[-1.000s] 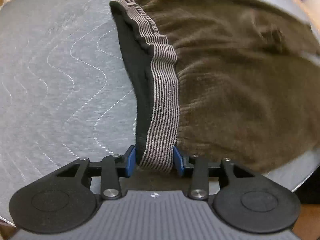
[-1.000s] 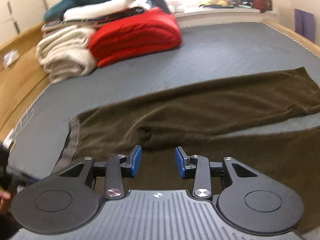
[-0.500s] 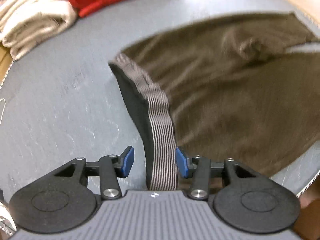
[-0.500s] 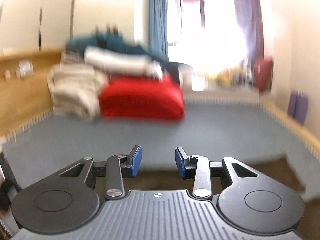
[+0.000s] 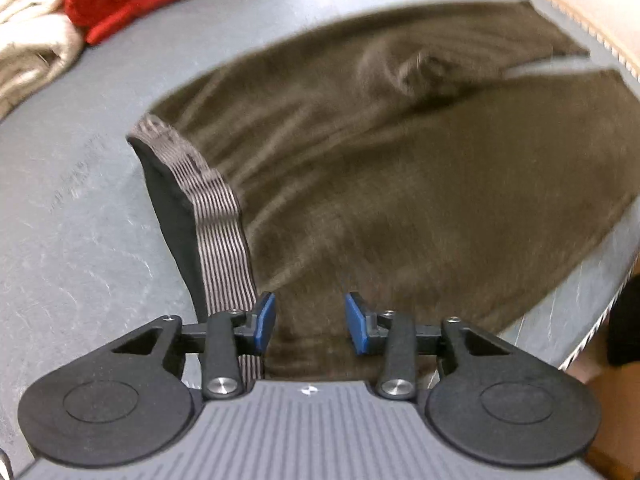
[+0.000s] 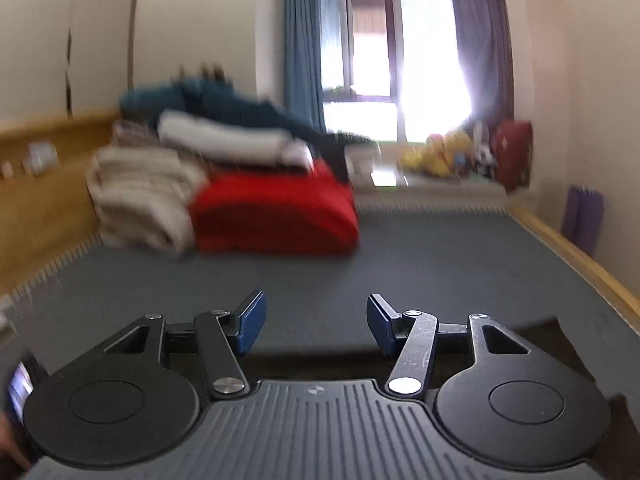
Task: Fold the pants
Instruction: 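Grasp the waistband with the left gripper, pull it straight and release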
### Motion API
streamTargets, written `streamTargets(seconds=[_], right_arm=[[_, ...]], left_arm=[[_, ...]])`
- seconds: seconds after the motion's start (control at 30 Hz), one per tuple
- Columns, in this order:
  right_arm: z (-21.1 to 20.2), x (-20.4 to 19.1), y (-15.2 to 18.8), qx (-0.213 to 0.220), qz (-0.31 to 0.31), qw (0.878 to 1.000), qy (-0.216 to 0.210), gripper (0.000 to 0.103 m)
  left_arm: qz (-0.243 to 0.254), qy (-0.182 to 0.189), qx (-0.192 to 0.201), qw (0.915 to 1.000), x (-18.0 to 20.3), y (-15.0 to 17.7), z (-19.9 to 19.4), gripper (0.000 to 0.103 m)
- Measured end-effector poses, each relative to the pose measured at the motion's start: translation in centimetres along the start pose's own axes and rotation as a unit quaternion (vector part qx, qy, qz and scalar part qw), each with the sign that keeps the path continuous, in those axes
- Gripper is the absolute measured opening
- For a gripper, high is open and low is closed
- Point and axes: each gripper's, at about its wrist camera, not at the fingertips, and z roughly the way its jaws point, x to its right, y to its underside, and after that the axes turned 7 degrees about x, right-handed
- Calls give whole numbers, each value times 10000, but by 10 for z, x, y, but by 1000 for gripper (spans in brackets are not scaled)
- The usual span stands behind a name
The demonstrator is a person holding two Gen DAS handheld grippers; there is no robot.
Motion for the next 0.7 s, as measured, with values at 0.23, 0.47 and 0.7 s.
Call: streamTargets(seconds=[0.23,0.47,0.7], right_arm=[[39,52,45,-826,-138,9954,461,58],[84,82,83,-1432,453,9842,934,56],[97,85,72,-1112,1152,9847,686,57]], left_arm=[[290,-71,-914,9954,0,23,30,42],[-567,-216,-8,9982,-17,-8,-7,42],[-1990,-560,1013,9731,-65,-40,-38,12]])
